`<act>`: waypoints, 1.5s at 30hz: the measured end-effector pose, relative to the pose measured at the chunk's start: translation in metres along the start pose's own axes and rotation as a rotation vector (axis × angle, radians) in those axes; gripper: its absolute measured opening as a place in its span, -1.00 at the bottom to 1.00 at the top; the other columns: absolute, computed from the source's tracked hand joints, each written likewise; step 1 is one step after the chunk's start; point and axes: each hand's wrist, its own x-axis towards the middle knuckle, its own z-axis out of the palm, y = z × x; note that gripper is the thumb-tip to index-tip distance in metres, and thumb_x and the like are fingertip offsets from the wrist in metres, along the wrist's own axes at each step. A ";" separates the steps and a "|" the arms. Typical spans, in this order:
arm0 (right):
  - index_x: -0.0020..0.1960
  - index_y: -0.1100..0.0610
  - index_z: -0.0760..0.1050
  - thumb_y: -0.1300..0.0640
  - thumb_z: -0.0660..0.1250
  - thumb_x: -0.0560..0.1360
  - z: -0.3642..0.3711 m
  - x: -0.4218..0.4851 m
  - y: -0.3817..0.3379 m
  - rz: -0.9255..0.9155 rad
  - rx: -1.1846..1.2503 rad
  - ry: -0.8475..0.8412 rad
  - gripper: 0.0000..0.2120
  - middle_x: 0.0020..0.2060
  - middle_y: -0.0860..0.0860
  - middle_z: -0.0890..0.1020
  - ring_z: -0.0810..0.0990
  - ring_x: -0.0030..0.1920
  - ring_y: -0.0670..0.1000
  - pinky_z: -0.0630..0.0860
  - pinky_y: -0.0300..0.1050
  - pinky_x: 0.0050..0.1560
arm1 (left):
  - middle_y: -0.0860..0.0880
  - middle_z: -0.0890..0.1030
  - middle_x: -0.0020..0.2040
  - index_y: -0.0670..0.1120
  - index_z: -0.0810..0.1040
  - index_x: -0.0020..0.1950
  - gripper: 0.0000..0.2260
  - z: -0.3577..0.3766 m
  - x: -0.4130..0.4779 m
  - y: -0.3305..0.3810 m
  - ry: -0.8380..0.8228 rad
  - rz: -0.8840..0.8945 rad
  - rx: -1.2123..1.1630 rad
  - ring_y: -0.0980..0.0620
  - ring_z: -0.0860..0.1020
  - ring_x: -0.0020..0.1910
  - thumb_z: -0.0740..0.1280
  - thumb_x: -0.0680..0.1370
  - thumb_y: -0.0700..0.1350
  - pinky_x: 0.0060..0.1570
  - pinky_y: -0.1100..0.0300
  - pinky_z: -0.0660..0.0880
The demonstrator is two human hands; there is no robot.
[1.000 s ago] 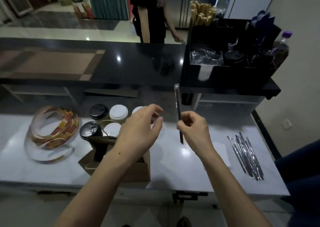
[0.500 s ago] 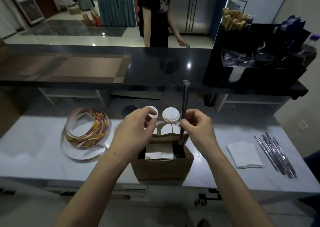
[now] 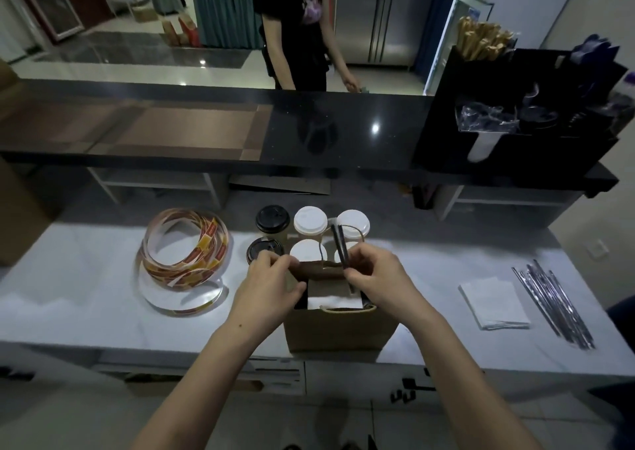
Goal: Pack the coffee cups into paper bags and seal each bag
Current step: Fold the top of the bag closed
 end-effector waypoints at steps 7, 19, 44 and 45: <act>-0.06 -0.07 0.55 0.21 0.41 0.53 -0.001 0.009 0.013 -0.019 -0.312 -0.083 -0.83 -0.19 -0.14 0.60 0.60 -0.16 -0.09 0.62 -0.10 -0.12 | 0.04 0.25 0.45 0.11 0.34 0.52 -0.36 0.011 -0.004 -0.005 -0.024 -0.050 0.041 -0.03 0.28 0.46 0.47 0.50 0.21 0.30 0.05 0.48; 0.13 -0.10 0.61 0.08 0.36 0.59 -0.003 0.009 0.027 -0.164 -0.701 -0.149 -0.85 -0.01 -0.16 0.64 0.59 -0.04 -0.07 0.59 -0.14 -0.05 | 0.06 0.08 0.54 0.19 0.17 0.57 -0.11 0.016 -0.001 -0.004 -0.101 -0.160 -0.062 -0.09 0.22 0.54 0.58 0.38 0.25 0.40 -0.04 0.43; 0.18 -0.04 0.60 0.09 0.33 0.66 -0.010 0.001 0.040 -0.168 -0.326 0.002 -0.86 0.05 -0.15 0.67 0.60 0.02 -0.12 0.61 -0.16 0.06 | 0.00 0.21 0.54 0.10 0.26 0.57 -0.26 0.010 -0.006 0.013 -0.078 -0.223 -0.090 -0.06 0.24 0.53 0.55 0.49 0.11 0.43 0.00 0.36; 0.17 -0.03 0.61 0.10 0.33 0.66 -0.011 0.000 0.041 -0.174 -0.308 0.017 -0.86 0.04 -0.16 0.67 0.61 0.02 -0.12 0.61 -0.14 0.05 | 0.00 0.24 0.52 0.09 0.29 0.56 -0.30 0.010 -0.006 0.013 -0.066 -0.214 -0.092 -0.04 0.26 0.51 0.54 0.51 0.11 0.42 0.02 0.37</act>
